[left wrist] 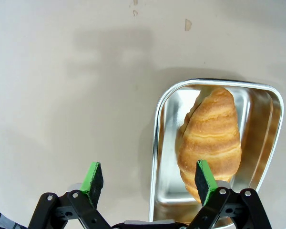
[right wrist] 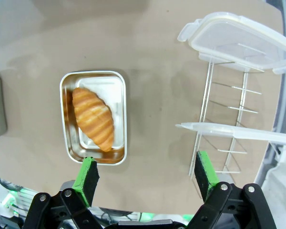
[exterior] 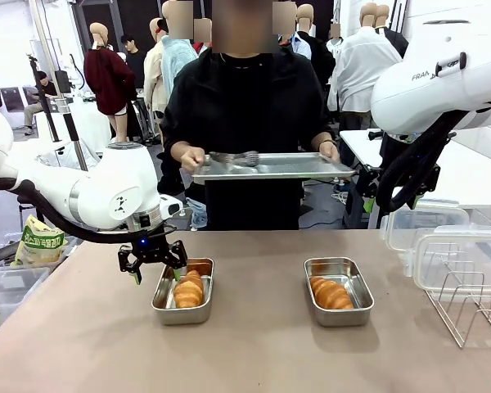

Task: Place the bread in airtight containers.
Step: Pick up one Airtight Container lid and hand it to the human.

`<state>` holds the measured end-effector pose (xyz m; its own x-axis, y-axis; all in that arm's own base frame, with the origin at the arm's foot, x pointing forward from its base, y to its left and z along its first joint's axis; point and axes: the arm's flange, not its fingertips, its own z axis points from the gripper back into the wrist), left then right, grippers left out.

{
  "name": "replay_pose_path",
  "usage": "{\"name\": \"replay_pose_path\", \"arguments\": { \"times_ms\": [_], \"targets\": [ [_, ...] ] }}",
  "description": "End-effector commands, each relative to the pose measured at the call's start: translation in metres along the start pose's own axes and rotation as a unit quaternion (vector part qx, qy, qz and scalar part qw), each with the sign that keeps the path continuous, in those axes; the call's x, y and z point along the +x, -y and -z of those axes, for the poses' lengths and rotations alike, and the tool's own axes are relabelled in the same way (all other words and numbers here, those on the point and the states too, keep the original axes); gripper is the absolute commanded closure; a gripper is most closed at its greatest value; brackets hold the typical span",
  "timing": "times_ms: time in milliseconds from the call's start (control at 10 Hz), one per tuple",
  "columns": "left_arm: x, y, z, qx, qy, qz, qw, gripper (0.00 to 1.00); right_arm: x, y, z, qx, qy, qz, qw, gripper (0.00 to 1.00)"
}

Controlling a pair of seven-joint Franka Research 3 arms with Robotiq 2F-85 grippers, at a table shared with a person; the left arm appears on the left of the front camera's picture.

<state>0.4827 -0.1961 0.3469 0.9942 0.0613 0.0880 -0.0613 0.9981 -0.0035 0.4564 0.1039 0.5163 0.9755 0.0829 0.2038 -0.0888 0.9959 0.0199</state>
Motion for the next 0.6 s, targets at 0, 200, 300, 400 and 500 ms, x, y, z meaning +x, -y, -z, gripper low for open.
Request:
{"name": "replay_pose_path", "arguments": {
  "times_ms": [0,200,300,400,500],
  "targets": [
    [0.001,0.006,-0.019,-0.009,-0.013,0.007,1.0,0.0,-0.001,0.0,0.001,-0.009,-0.001,0.003,1.0,0.0],
    [0.001,0.02,-0.071,-0.015,0.014,0.017,1.0,0.0,-0.001,0.0,0.001,-0.009,-0.001,0.003,1.0,0.0],
    [0.001,0.025,-0.096,-0.014,0.023,0.017,0.999,0.0,-0.001,0.0,0.001,-0.009,-0.001,0.003,1.0,0.0],
    [0.001,0.028,-0.119,0.0,0.029,0.019,0.999,0.0,-0.001,0.0,0.001,-0.009,-0.001,0.003,1.0,0.0],
    [0.005,0.032,-0.143,0.01,0.023,0.023,0.999,0.0,-0.001,0.0,0.001,-0.009,-0.001,0.003,1.0,0.0]
  ]
}}
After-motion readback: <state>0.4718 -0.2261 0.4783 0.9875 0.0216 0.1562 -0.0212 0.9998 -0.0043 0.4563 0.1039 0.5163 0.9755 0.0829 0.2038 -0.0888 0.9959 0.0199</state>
